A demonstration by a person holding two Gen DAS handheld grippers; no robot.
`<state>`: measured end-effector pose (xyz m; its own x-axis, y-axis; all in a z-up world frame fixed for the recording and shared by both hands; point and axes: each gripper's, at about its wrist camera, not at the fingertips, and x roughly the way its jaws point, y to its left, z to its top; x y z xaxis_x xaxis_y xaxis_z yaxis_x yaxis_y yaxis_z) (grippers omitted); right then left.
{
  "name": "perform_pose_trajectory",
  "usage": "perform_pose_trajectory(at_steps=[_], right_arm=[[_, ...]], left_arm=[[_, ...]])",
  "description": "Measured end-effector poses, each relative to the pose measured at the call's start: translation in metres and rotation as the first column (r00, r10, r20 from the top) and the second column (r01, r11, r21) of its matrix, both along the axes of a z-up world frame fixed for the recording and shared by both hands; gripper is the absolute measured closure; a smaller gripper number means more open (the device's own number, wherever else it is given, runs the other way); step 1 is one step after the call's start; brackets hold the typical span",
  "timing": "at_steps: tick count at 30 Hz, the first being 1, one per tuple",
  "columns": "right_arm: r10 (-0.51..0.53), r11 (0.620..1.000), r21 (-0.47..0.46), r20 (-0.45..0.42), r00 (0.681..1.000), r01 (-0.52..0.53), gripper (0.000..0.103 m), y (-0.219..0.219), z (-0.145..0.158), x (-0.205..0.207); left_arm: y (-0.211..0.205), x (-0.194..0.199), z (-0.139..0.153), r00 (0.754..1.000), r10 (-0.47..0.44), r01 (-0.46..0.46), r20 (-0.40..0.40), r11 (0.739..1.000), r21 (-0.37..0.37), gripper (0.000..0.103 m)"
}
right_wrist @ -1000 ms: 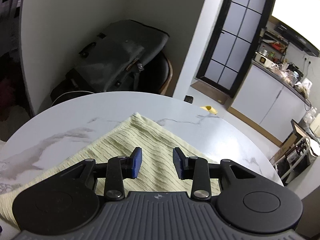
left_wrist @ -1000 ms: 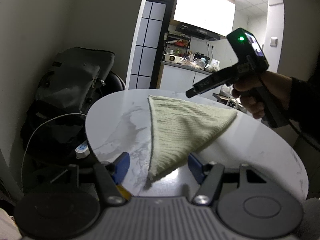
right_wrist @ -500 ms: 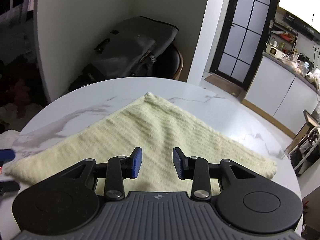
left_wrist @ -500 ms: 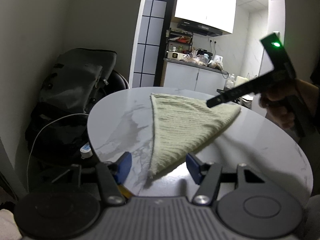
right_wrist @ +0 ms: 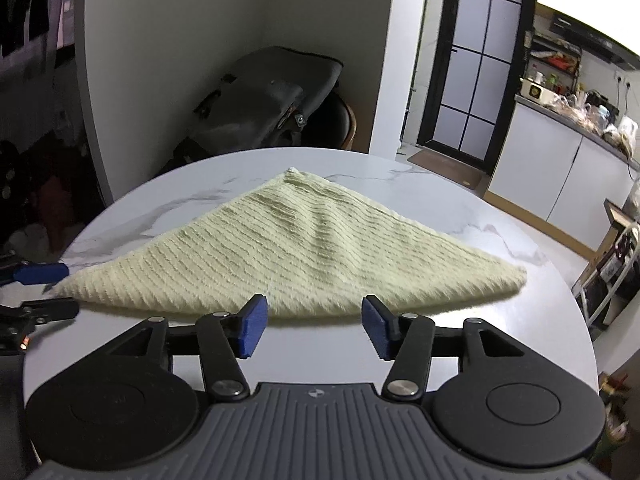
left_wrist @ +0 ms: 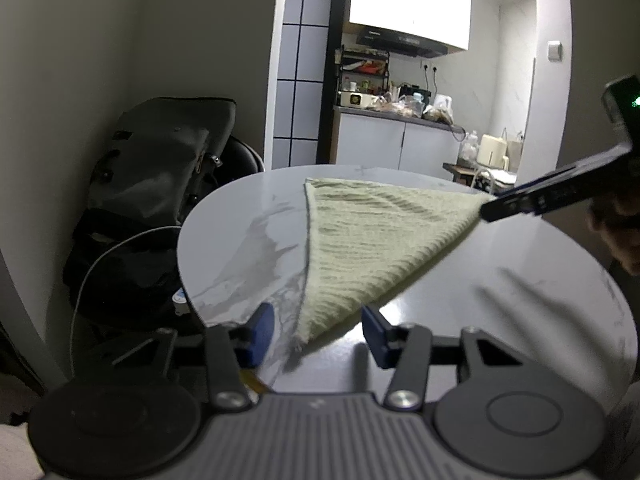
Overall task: Fold towel
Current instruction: 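Lower the edge onto the towel and open the right gripper, forming a triangle, then grasp a triangle corner with the left gripper and lift it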
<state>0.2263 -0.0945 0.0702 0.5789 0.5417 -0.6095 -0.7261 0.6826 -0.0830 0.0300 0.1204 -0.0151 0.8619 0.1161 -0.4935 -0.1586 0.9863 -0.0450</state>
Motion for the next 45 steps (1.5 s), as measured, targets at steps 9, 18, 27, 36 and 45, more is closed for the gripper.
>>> perform_pose_trajectory(at_steps=[9, 18, 27, 36, 45], right_arm=[[-0.019, 0.999, 0.044, 0.056, 0.998, 0.016, 0.039, -0.036, 0.001, -0.025], [-0.031, 0.996, 0.081, 0.072, 0.997, 0.026, 0.039, -0.067, -0.001, -0.047], [-0.042, 0.993, 0.115, 0.085, 0.995, 0.032, 0.039, -0.091, -0.005, -0.066], [-0.067, 0.991, 0.120, 0.102, 0.993, 0.054, 0.039, -0.100, -0.010, -0.076], [-0.161, 0.977, 0.160, 0.118, 0.980, 0.142, 0.039, -0.109, -0.009, -0.080]], left_arm=[[-0.012, 0.004, 0.003, 0.999, 0.003, -0.001, -0.038, 0.998, 0.056, 0.058], [-0.019, 0.006, 0.007, 0.998, -0.008, 0.013, -0.069, 0.997, 0.073, 0.059], [-0.023, 0.008, 0.008, 0.996, 0.005, 0.002, -0.086, 0.996, 0.084, 0.059], [-0.026, 0.017, 0.010, 0.995, 0.004, 0.005, -0.104, 0.996, 0.086, 0.057], [-0.028, 0.019, 0.009, 0.993, 0.061, -0.054, -0.098, 0.996, 0.068, 0.067]])
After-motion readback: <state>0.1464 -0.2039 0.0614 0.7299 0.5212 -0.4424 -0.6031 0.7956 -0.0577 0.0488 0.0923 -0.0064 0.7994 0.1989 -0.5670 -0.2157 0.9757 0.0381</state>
